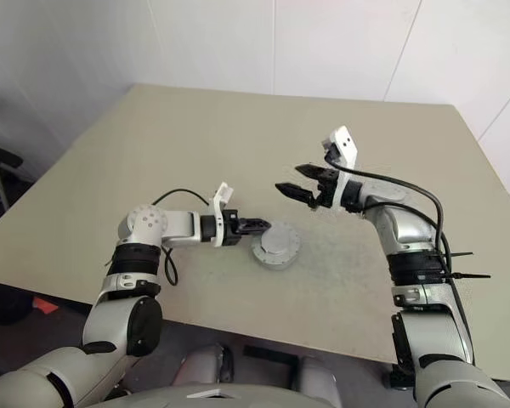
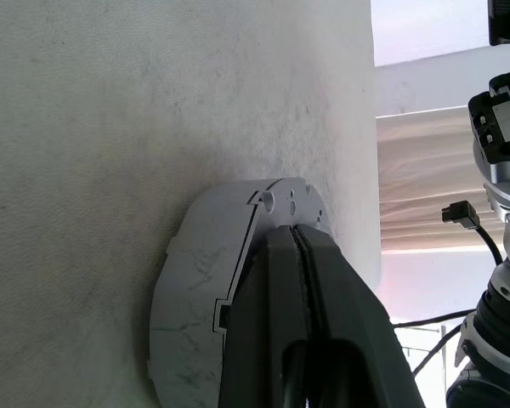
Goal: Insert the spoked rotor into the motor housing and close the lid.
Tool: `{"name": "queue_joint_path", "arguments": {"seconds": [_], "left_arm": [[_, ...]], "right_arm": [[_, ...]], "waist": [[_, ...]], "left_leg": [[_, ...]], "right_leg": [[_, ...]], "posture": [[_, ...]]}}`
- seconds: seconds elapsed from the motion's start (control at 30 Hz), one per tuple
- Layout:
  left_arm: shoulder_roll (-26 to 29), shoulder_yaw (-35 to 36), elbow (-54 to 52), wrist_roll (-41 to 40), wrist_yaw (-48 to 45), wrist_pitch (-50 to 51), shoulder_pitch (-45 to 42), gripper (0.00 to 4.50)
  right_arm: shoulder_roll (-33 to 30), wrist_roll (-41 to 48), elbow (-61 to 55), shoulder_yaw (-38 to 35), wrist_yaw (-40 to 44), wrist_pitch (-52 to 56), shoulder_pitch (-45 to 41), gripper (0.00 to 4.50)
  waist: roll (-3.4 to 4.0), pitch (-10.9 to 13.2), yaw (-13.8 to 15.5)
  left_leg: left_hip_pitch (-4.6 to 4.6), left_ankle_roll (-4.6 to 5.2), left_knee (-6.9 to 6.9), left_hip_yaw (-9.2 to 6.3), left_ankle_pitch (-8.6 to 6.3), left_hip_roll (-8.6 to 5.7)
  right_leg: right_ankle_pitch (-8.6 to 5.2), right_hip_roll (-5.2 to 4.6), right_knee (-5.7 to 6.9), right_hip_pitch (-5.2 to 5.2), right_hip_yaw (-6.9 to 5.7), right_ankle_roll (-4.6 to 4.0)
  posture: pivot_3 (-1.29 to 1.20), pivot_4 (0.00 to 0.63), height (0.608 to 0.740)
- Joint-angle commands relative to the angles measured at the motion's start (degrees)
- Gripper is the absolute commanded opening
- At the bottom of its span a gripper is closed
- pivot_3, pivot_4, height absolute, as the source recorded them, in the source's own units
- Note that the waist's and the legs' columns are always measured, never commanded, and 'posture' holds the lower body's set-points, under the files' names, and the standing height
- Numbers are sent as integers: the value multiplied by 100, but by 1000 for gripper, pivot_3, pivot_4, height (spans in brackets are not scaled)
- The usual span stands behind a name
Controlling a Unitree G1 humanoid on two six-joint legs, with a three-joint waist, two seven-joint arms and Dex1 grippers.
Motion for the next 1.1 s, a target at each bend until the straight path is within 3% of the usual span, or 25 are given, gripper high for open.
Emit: {"name": "queue_joint_path", "arguments": {"seconds": [0.03,0.4,1.1], "left_arm": [[14,52,-94,-88,-63,11,-81,0],[60,54,-30,-34,-66,-93,-67,0],[79,-36,-2,26,-62,77,40,0]], "right_arm": [[-189,431,-156,-375,-195,890,-189,4480],[-1024,1484,-836,-382,301,3241,437,4480],[-828,1632,-758,-481,-49,3433,545,4480]], "waist": [[0,0,9],[1,0,145],[1,0,189]], "left_leg": [[1,0,1,0,0,0],[12,1,11,-3,0,2],[32,-68,55,-9,15,10]], "right_leg": [[0,0,0,1,0,0],[0,0,4,17,-1,0],[13,0,37,40,-1,22]], "posture": [[0,0,740],[0,0,740],[0,0,740]]}}
